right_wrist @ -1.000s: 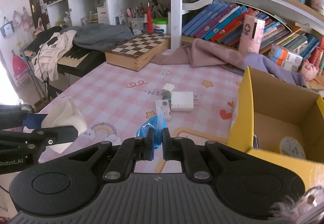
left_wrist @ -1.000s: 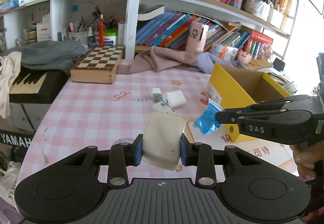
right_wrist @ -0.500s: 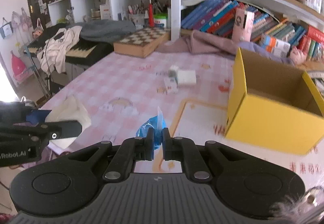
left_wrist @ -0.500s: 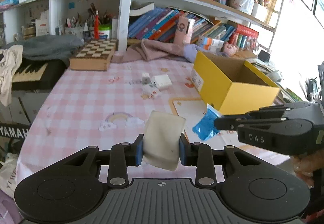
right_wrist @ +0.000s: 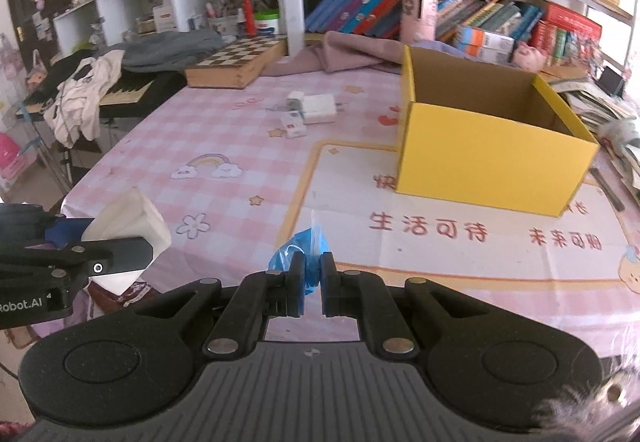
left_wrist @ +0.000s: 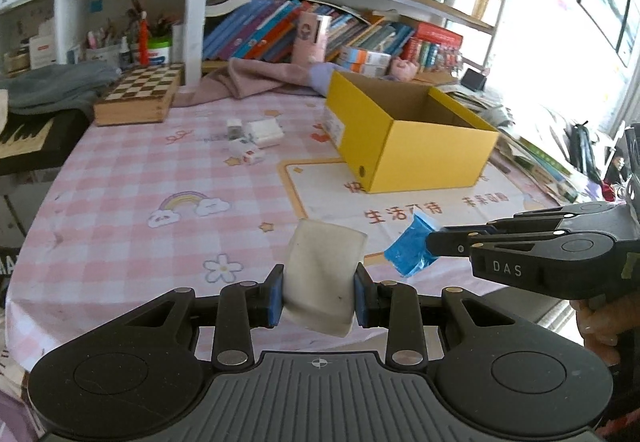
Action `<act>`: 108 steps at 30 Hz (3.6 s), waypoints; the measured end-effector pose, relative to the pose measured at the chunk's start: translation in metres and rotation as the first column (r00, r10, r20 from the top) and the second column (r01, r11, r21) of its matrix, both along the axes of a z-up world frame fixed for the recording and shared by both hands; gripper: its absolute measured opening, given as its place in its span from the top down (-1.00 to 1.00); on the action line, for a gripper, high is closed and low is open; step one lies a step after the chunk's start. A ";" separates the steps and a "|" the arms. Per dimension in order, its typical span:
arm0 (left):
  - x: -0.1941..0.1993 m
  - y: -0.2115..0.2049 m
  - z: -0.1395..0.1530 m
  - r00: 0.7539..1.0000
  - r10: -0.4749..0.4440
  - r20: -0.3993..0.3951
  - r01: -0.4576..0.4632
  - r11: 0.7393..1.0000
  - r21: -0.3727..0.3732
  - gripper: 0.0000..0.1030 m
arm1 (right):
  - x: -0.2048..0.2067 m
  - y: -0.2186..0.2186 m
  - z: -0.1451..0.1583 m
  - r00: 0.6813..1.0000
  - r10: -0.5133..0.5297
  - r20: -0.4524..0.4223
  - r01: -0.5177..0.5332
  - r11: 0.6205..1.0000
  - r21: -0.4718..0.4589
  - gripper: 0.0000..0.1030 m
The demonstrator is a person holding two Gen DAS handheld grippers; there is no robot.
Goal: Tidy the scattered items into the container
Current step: 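Carry the sponge block and blue packet with both tools toward the yellow box, then lower both tools into the yellow box and open them to release the items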
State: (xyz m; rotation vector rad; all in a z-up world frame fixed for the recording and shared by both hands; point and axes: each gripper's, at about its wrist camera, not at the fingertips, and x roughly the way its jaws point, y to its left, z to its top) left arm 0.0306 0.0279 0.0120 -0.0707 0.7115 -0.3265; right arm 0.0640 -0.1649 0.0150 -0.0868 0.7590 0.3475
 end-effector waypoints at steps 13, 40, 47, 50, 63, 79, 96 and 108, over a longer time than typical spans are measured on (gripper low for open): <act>0.012 -0.038 -0.002 0.992 -0.127 0.000 0.127 0.992 -0.003 0.39 | -0.010 -0.040 0.002 0.993 -0.114 0.000 0.114 0.993 -0.013 0.86; 0.050 -0.116 -0.001 0.951 -0.309 0.024 0.309 0.951 0.008 0.39 | 0.004 -0.115 0.006 0.958 -0.288 0.002 0.288 0.957 -0.016 0.86; 0.076 -0.136 0.008 0.950 -0.307 0.064 0.306 0.952 0.027 0.39 | 0.037 -0.131 0.013 0.964 -0.263 0.033 0.263 0.965 -0.014 0.86; 0.088 -0.145 0.012 0.947 -0.308 0.087 0.307 0.951 0.027 0.39 | 0.052 -0.140 0.017 0.966 -0.254 0.053 0.255 0.967 -0.010 0.86; 0.131 -0.174 0.044 0.936 -0.270 0.226 0.269 0.962 0.033 0.39 | 0.116 -0.174 0.049 0.956 -0.197 0.218 0.206 0.978 -0.019 0.86; 0.215 -0.196 0.049 0.962 -0.139 0.236 0.114 0.987 0.116 0.39 | 0.242 -0.183 0.063 0.956 -0.046 0.288 0.059 0.998 -0.034 0.86; 0.278 -0.233 -0.006 0.982 -0.180 0.058 0.162 0.960 0.226 0.38 | 0.322 -0.156 0.007 0.989 0.112 0.099 -0.093 0.979 -0.180 0.86; 0.286 -0.240 -0.026 0.987 -0.157 -0.041 0.162 0.959 0.233 0.38 | 0.334 -0.152 -0.019 0.989 0.144 -0.025 -0.146 0.970 -0.193 0.86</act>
